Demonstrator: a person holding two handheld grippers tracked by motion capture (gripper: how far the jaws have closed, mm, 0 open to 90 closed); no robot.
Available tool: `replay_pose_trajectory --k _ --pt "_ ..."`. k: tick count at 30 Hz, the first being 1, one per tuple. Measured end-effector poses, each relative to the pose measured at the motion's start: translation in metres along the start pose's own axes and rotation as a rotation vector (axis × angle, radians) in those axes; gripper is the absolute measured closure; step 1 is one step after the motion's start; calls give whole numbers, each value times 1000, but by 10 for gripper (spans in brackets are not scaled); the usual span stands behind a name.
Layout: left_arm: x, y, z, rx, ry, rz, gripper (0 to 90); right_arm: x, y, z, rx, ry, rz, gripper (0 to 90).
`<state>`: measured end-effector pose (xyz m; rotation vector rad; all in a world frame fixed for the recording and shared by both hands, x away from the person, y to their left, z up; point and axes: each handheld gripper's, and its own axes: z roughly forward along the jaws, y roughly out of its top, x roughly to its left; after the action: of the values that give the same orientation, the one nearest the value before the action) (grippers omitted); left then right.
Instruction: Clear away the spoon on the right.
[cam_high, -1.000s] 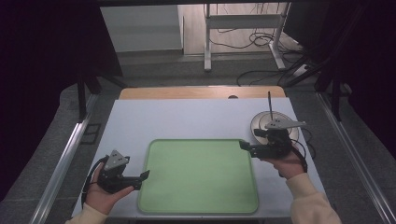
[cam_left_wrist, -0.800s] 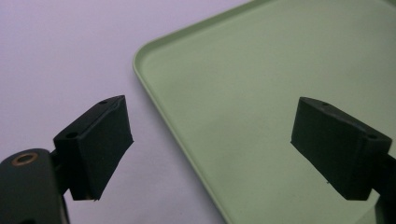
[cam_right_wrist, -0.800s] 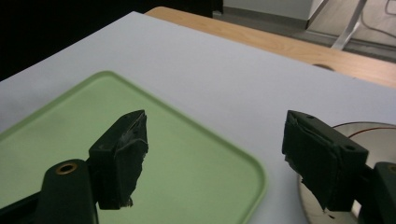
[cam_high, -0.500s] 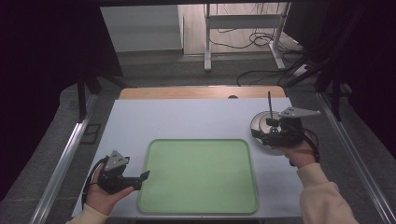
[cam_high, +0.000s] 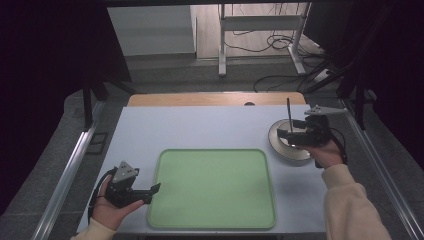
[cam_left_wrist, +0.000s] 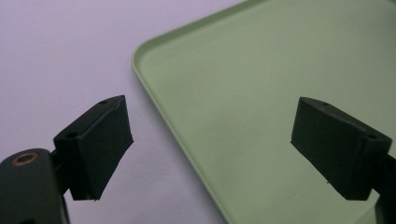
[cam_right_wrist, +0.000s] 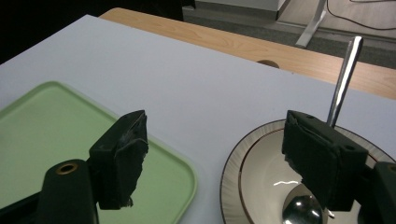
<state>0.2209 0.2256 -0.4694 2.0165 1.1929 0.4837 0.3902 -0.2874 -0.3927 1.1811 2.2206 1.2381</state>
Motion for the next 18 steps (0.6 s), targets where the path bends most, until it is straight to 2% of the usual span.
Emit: replay_pose_trajectory --k 4,7,8,9,10,18 --pt "0 0 1 1 -1 0 122 -8 2 4 -4 -28 -7 200" --pt "0 0 1 2 -2 1 121 -12 3 7 -18 -26 -15 182" --pt "0 0 1 2 -4 1 121 -13 3 8 -2 -37 -33 182" --pt "-1 0 1 5 -5 5 121 -15 4 12 38 -59 -61 182" --pt "-1 0 1 5 -5 5 122 -15 4 12 38 -59 -61 182" --pt "0 0 1 6 -8 5 122 -33 9 23 48 -60 1 174"
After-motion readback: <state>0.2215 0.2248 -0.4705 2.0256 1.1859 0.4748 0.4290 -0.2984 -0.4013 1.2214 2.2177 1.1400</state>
